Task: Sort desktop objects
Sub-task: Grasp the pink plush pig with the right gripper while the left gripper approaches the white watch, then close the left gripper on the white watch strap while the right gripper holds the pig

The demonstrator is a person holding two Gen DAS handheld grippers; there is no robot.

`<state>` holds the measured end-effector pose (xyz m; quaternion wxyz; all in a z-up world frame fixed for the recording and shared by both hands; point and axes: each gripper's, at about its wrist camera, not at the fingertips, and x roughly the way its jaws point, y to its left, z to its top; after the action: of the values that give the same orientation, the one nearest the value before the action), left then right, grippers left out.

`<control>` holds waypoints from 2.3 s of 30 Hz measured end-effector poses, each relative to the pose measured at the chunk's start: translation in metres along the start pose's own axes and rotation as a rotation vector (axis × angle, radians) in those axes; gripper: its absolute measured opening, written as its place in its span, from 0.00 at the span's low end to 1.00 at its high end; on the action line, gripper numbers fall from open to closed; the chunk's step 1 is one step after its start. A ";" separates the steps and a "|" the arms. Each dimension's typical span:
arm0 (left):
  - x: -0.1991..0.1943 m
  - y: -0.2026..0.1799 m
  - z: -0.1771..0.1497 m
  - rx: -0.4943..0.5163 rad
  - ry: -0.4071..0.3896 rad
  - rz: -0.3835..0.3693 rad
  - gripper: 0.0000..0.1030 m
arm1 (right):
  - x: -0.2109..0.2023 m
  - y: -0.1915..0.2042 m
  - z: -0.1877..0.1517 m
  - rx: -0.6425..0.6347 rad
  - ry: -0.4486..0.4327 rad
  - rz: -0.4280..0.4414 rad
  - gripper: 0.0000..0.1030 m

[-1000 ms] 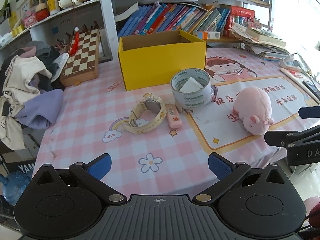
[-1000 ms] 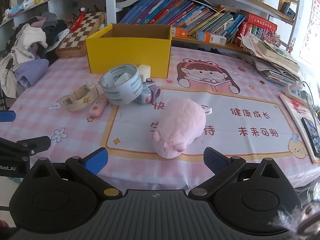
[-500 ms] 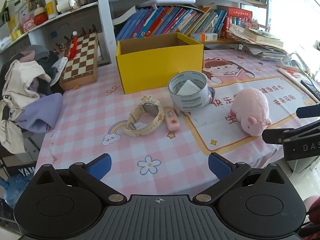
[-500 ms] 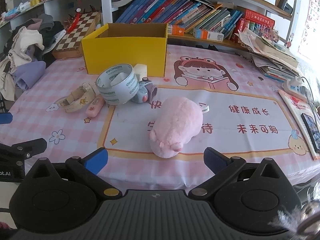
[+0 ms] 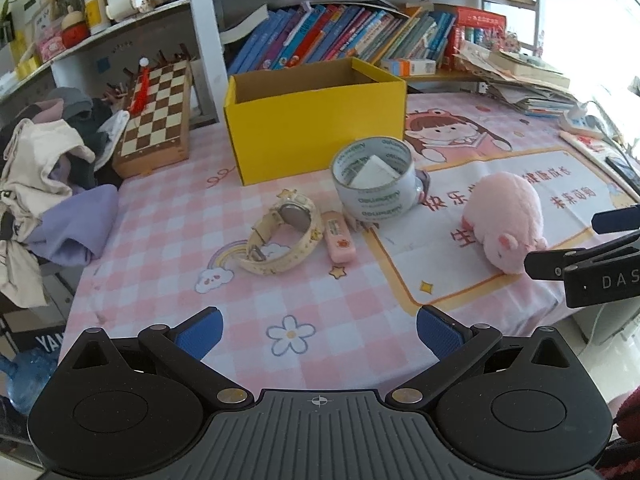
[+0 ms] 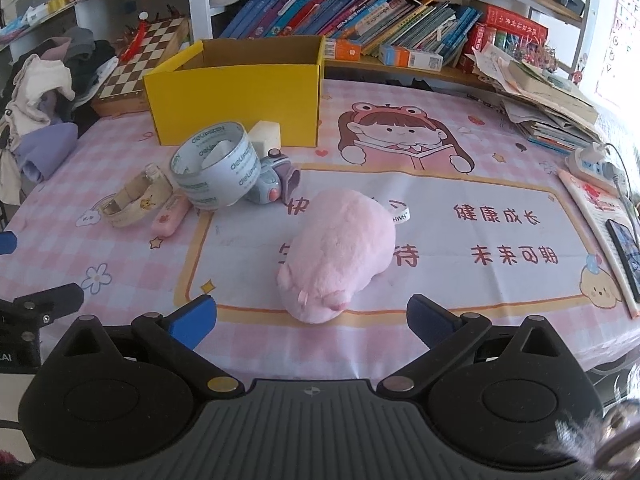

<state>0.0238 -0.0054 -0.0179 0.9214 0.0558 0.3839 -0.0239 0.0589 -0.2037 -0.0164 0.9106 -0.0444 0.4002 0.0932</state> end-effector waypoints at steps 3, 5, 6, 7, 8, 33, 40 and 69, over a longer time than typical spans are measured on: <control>0.007 0.002 0.002 -0.013 0.020 0.011 1.00 | 0.007 -0.001 0.004 -0.008 0.011 0.007 0.99; 0.011 0.003 0.004 -0.019 0.025 0.015 1.00 | 0.011 -0.001 0.007 -0.013 0.018 0.009 0.99; 0.012 0.004 0.005 -0.021 0.025 0.016 1.00 | 0.013 -0.002 0.008 -0.014 0.022 0.010 0.99; 0.014 0.004 0.006 -0.023 0.024 0.014 1.00 | 0.016 -0.003 0.010 -0.014 0.025 0.009 0.99; 0.015 0.004 0.007 -0.025 0.025 0.011 1.00 | 0.018 -0.003 0.012 -0.013 0.028 0.008 0.99; 0.055 0.013 0.027 -0.064 0.036 0.028 0.87 | 0.070 -0.016 0.045 -0.025 0.123 -0.008 0.97; 0.069 0.017 0.034 -0.065 0.027 0.015 0.55 | 0.085 -0.022 0.049 -0.028 0.163 -0.023 0.81; 0.120 0.003 0.039 0.098 0.090 -0.032 0.04 | 0.100 -0.030 0.058 -0.046 0.173 -0.011 0.72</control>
<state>0.1366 -0.0068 -0.0757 0.8990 0.0957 0.4239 -0.0547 0.1724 -0.2107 -0.0507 0.8720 -0.0753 0.4748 0.0929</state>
